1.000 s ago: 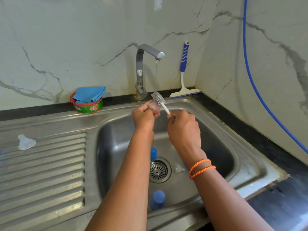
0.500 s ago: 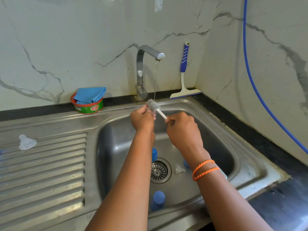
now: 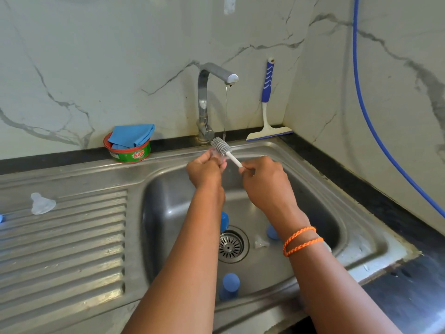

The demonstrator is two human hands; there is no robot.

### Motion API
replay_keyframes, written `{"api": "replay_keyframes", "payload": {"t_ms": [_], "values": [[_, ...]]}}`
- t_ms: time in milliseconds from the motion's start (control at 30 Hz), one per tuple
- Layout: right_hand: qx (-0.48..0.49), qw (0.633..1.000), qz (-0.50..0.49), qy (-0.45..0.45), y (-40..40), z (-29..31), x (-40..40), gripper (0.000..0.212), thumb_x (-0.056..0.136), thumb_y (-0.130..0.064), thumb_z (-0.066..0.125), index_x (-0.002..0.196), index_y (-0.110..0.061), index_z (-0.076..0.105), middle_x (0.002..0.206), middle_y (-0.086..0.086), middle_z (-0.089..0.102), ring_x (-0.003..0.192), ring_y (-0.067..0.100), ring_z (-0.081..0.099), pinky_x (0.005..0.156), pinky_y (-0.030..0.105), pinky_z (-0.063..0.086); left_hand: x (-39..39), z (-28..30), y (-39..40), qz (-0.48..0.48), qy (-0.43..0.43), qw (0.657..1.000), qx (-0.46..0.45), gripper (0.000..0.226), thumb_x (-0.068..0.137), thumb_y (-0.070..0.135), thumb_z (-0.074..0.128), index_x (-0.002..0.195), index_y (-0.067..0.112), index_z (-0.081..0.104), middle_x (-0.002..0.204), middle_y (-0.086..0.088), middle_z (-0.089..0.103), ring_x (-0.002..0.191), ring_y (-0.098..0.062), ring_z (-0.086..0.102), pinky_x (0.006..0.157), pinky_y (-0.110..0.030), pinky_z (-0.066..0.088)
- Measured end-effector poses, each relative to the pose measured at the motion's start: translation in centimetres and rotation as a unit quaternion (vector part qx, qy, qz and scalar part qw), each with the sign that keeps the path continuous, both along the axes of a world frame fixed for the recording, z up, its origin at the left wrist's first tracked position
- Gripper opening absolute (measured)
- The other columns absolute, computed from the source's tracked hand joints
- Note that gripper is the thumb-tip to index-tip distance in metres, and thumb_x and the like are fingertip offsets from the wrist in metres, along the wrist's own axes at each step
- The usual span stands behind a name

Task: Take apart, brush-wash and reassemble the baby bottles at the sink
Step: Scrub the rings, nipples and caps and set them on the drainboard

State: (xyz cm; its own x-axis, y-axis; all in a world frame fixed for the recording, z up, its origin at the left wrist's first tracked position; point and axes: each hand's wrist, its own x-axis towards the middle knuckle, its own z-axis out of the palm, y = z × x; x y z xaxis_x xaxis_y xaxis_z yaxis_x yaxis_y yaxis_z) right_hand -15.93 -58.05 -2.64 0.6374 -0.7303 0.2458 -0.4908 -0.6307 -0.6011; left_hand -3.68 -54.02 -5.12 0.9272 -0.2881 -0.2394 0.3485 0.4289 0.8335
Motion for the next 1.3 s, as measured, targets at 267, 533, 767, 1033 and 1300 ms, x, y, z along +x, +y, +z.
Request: {"api": "replay_keyframes", "payload": {"t_ms": [267, 533, 767, 1033, 1300], "values": [[0.002, 1.000, -0.023, 0.007, -0.1, -0.5, 0.2, 0.021, 0.103, -0.030, 0.057, 0.105, -0.024, 0.077, 0.088, 0.007, 0.067, 0.079, 0.033, 0.064, 0.071, 0.039, 0.055, 1.0, -0.2, 0.2, -0.005, -0.010, 0.999, 0.041, 0.016, 0.095, -0.008, 0.064, 0.102, 0.001, 0.075, 0.076, -0.010, 0.073, 0.063, -0.016, 0.069, 0.071, -0.029, 0.065], [0.007, 0.999, -0.045, 0.004, -0.5, -0.6, 1.0, 0.023, 0.104, -0.031, 0.056, 0.085, -0.022, 0.064, 0.086, 0.007, 0.064, 0.075, 0.034, 0.059, 0.066, 0.036, 0.046, 0.5, 0.3, 0.4, -0.048, 0.001, 0.998, 0.026, 0.034, 0.085, -0.019, 0.055, 0.110, -0.004, 0.073, 0.079, -0.014, 0.072, 0.065, -0.018, 0.065, 0.061, -0.021, 0.059], [0.023, 1.000, -0.002, 0.015, 0.1, -0.7, 0.1, 0.023, 0.103, -0.034, 0.061, 0.119, -0.029, 0.077, 0.100, 0.006, 0.070, 0.088, 0.032, 0.067, 0.079, 0.043, 0.059, 2.1, -0.9, 0.6, 0.029, 0.041, 0.998, 0.021, 0.020, 0.094, -0.009, 0.064, 0.110, -0.003, 0.075, 0.077, -0.009, 0.072, 0.063, -0.013, 0.069, 0.075, -0.029, 0.065], [-0.002, 0.998, -0.068, 0.003, -0.5, -0.8, 1.0, 0.023, 0.103, -0.034, 0.053, 0.098, -0.020, 0.071, 0.095, 0.011, 0.066, 0.079, 0.036, 0.056, 0.068, 0.035, 0.042, -0.2, 0.2, 0.0, -0.148, -0.060, 0.986, 0.040, 0.031, 0.097, -0.014, 0.054, 0.084, 0.010, 0.070, 0.084, -0.018, 0.071, 0.071, -0.024, 0.067, 0.079, -0.033, 0.065], [0.007, 1.000, 0.009, 0.003, 0.3, -0.4, 0.1, 0.020, 0.104, -0.035, 0.058, 0.108, -0.031, 0.078, 0.091, 0.009, 0.067, 0.081, 0.036, 0.065, 0.075, 0.044, 0.059, 1.3, -0.5, 0.3, 0.018, 0.022, 1.000, 0.000, 0.022, 0.098, -0.003, 0.066, 0.119, 0.000, 0.073, 0.083, -0.009, 0.072, 0.075, -0.018, 0.069, 0.082, -0.033, 0.065]]}}
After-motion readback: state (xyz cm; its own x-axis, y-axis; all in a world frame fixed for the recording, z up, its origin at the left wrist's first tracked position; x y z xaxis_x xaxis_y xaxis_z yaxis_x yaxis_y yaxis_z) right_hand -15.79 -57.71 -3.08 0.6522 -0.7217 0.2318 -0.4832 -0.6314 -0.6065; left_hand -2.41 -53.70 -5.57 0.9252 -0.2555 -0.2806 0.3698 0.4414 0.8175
